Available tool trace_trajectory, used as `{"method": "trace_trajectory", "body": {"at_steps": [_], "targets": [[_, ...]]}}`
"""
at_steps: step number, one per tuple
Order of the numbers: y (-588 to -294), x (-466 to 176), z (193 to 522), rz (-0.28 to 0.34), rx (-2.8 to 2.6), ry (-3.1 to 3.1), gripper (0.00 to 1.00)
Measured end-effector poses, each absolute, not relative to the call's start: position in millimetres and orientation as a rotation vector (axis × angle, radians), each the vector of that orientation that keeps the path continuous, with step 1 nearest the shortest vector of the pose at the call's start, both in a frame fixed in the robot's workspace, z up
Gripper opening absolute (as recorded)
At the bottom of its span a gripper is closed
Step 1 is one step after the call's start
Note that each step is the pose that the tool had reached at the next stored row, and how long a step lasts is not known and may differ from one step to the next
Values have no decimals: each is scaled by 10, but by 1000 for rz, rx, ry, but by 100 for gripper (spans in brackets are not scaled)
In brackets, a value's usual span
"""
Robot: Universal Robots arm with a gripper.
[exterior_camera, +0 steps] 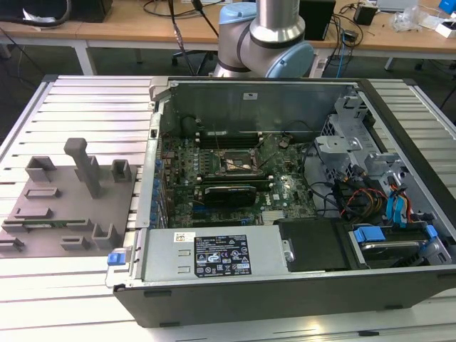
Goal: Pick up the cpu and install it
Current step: 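Pick up the cpu and move it towards the insertion slot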
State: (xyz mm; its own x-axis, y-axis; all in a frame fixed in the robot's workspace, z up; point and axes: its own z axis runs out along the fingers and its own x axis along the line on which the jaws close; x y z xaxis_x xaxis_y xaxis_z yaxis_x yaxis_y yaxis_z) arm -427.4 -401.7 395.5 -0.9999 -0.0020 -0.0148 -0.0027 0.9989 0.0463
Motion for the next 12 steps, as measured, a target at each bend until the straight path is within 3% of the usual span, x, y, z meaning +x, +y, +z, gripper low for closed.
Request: {"method": "trace_trajectory", "body": {"at_steps": [12], "targets": [[-3993, -4275, 4267, 73, -4, 3126, 55]]}}
